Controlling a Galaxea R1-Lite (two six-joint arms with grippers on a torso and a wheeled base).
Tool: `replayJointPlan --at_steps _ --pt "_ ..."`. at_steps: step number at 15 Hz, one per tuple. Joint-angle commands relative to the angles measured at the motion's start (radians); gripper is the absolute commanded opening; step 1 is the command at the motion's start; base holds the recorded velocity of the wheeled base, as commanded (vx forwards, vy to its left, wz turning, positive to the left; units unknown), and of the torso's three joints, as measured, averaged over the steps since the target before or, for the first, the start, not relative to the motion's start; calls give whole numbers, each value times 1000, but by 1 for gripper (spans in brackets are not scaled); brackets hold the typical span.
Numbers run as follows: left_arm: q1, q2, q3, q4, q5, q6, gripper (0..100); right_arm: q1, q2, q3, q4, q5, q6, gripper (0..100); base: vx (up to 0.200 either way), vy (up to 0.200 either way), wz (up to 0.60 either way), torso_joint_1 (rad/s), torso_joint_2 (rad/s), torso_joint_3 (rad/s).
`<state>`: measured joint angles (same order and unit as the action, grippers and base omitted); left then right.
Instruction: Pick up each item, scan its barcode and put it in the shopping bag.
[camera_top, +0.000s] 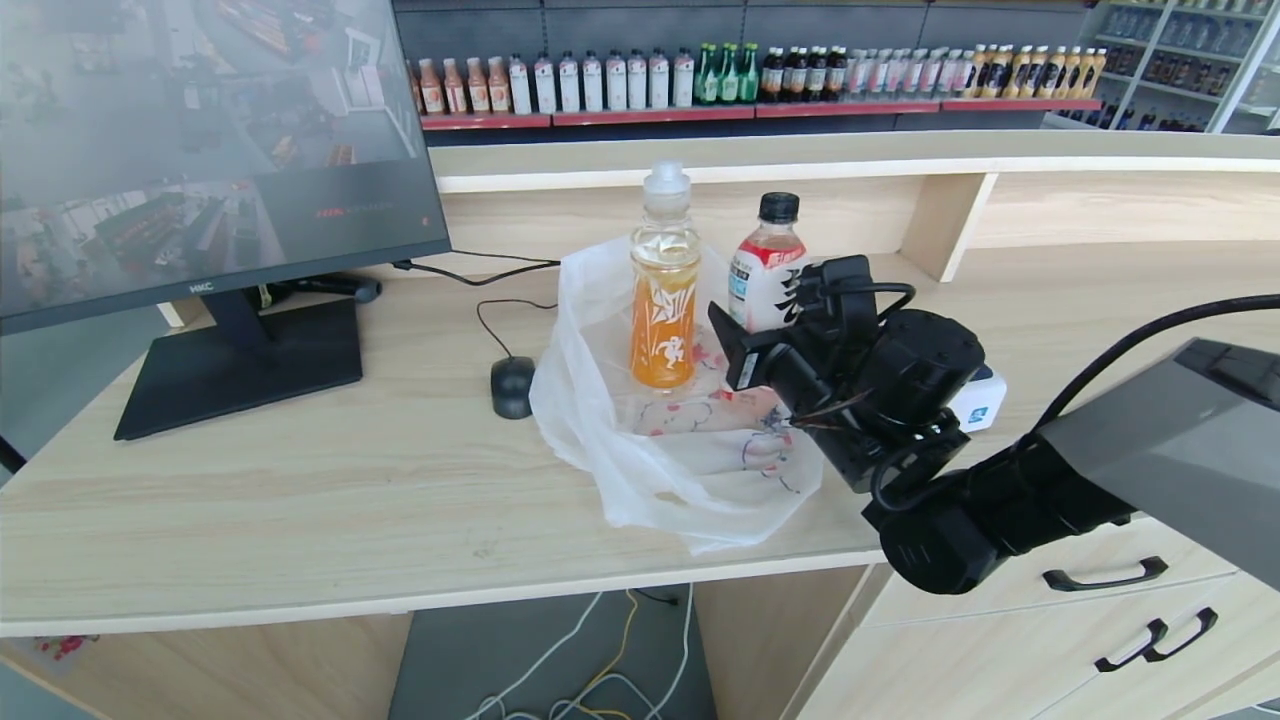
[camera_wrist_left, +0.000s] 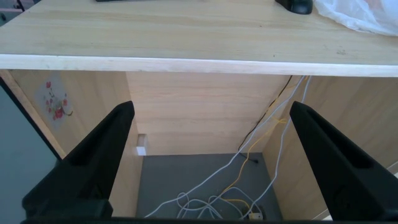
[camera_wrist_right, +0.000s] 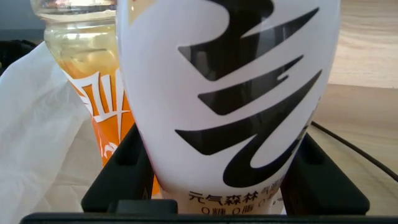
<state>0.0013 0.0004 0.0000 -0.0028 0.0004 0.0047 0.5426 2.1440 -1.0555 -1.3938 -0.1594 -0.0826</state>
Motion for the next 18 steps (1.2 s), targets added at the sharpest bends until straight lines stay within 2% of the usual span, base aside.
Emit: replayJointPlan --at_steps 1,16,17,18 --pt "0 0 0 0 0 0 100 0 13 -1 1 0 0 0 0 0 0 0 0 0" --pt "0 0 0 0 1 0 100 0 54 -18 -7 18 1 0 0 0 0 0 0 0" --pt "0 0 0 0 1 0 100 0 53 -17 -5 18 1 100 0 0 0 0 0 0" --pt "0 0 0 0 1 0 100 -1 53 -14 -5 18 1 100 0 0 0 0 0 0"
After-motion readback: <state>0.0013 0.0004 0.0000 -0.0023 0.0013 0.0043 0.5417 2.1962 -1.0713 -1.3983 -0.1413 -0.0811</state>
